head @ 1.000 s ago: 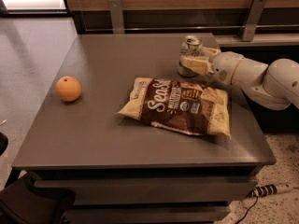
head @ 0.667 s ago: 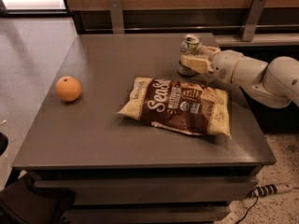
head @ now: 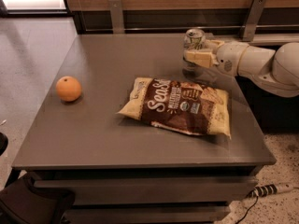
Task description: Knock 7up can over
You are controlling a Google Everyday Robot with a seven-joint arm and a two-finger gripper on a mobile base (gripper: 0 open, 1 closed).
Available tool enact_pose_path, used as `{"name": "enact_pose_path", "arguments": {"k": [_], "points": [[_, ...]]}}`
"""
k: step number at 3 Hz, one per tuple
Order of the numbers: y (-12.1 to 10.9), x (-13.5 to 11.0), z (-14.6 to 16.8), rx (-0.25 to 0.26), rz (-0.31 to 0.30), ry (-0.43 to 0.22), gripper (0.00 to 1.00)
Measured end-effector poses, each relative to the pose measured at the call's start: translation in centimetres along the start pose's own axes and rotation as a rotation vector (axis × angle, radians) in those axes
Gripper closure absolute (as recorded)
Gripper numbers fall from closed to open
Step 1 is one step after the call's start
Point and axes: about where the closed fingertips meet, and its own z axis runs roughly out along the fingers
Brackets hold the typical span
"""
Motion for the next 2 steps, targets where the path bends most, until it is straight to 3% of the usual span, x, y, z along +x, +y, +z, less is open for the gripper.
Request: {"name": "enact_pose_path", "arguments": {"k": [2], "points": [[0.0, -1.01, 0.23, -0.057, -0.069, 0.174, 1.0]]}}
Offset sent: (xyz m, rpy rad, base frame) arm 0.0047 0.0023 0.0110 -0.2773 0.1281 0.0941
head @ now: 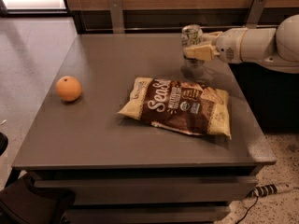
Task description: Knock 7up can over
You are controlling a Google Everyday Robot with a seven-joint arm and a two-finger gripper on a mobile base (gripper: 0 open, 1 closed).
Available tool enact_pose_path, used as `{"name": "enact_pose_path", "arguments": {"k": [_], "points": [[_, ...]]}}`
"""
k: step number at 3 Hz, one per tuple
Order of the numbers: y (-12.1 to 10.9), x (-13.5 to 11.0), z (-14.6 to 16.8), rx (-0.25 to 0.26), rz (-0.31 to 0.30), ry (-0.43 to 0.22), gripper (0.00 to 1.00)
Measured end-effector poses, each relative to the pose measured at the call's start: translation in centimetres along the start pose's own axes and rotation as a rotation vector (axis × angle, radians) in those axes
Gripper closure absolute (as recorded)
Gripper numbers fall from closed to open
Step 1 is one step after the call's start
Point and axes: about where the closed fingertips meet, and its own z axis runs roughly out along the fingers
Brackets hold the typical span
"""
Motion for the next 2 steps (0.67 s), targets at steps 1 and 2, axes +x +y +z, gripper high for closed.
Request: {"name": "enact_pose_path", "arguments": {"k": [1, 2], "points": [[0.4, -0.7, 1.1, -0.039, -0.061, 0.099, 1.0], [1.3, -0.8, 2.2, -0.084, -0.133, 0.217, 1.0]]}}
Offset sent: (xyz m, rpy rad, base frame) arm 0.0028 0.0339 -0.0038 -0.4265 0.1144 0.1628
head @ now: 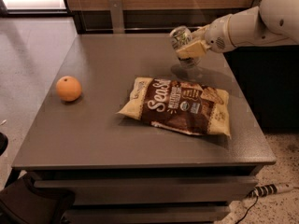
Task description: Knock 7up can over
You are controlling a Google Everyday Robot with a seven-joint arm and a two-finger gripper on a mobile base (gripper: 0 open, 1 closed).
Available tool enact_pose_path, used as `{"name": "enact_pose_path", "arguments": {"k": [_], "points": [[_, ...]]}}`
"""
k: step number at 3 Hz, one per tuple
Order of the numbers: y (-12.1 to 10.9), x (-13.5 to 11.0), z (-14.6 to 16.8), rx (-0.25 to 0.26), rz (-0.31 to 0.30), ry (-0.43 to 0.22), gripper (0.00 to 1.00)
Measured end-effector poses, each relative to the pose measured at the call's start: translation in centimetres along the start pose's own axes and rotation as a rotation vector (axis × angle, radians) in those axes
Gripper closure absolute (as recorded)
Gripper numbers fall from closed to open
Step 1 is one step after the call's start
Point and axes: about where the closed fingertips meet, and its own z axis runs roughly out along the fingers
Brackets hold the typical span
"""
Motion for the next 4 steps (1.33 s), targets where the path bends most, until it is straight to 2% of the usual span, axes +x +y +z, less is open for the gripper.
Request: {"name": "enact_pose_path", "arguments": {"k": [1, 2, 4], "points": [[0.6, 0.0, 0.56, -0.022, -0.061, 0.103, 1.0], [0.82, 0.01, 0.62, -0.018, -0.107, 0.177, 1.0], [0.76, 0.07, 0.99, 0.007, -0.165, 0.255, 1.0]]}}
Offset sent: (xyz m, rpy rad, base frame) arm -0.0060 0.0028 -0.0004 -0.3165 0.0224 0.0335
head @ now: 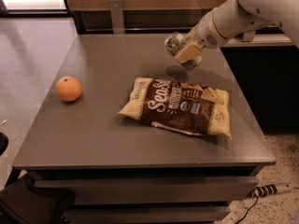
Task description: Knock 7up can over
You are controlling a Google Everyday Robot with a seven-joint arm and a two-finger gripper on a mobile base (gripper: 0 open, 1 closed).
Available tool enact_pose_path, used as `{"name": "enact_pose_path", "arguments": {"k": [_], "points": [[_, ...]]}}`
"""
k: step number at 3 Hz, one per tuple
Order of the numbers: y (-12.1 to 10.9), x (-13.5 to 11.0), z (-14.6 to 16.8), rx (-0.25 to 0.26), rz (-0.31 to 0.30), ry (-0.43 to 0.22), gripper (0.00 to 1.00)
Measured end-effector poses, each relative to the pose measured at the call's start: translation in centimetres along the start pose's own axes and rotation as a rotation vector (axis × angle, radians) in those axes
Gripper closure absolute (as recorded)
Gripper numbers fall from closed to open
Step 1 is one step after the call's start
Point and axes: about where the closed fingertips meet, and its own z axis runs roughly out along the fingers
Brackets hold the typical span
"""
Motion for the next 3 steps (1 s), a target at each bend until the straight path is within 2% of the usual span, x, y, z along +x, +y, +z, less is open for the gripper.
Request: {"name": "enact_pose_path", "arguments": {"k": [3], "points": [[1.0, 0.8, 2.4, -0.046, -0.008, 0.038, 1.0]]}}
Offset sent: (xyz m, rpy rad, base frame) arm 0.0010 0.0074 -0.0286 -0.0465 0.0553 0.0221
